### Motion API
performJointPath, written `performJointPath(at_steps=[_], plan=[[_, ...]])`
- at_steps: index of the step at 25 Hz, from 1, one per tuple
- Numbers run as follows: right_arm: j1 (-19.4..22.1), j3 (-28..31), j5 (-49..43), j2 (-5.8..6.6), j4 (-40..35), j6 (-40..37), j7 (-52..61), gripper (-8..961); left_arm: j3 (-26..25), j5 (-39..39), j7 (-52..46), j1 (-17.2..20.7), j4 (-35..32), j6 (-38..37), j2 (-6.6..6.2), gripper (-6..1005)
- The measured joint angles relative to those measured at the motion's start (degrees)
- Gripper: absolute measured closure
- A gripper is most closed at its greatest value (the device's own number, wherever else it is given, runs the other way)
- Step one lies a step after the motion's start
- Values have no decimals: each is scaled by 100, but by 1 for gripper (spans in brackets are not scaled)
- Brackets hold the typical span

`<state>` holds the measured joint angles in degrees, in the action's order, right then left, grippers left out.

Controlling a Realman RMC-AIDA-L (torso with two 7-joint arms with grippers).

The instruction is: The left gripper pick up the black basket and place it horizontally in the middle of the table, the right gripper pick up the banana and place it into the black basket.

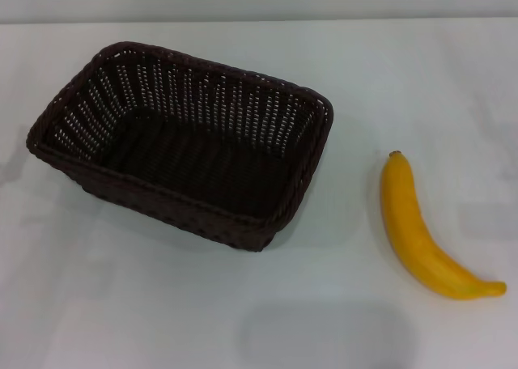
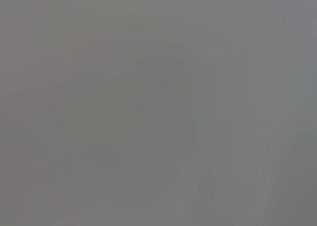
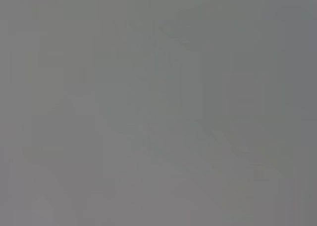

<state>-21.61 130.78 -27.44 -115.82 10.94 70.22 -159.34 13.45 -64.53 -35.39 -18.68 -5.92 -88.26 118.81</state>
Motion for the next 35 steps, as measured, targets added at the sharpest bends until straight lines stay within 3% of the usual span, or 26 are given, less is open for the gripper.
performJointPath(at_steps=[5,9,10,12,15,20,21,22,23,24,27,28,35], plan=[[34,-64,0,-7,-132,246,-2,108,0,-519,-734,160,-586,111,-13,128],[43,-63,0,-7,-138,379,45,108,-1,-1108,-2105,329,-1465,152,-62,131],[22,-62,15,-6,-138,393,67,108,0,-1395,-2875,402,-1920,152,-100,132],[5,-62,29,-5,-138,386,84,108,-1,-1527,-3218,428,-2143,152,-127,134],[-40,-62,37,-4,-138,366,144,108,0,-2014,-4241,471,-2743,160,-279,136],[-32,-66,8,-2,-137,393,156,109,270,-2862,-5944,407,-3509,125,-777,140],[-26,-68,7,-3,-136,394,160,109,453,-2977,-6212,404,-3665,120,-871,141],[-19,-69,7,-6,-136,394,190,109,888,-3257,-6796,381,-4011,116,-1095,142],[-20,-70,7,-6,-136,394,219,109,1109,-3455,-7115,345,-4180,116,-1222,143],[-20,-70,7,-6,-136,394,219,109,1109,-3455,-7115,345,-4180,116,-1222,144],[-37,-76,7,-8,-136,400,293,109,1765,-4347,-8273,26,-4693,103,-1626,146],[-40,-81,8,-9,-136,400,294,109,1765,-4347,-8273,26,-4693,103,-1626,147],[-60,-101,40,-11,-135,404,297,109,2045,-5658,-9203,-833,-4899,-27,-2023,153]])
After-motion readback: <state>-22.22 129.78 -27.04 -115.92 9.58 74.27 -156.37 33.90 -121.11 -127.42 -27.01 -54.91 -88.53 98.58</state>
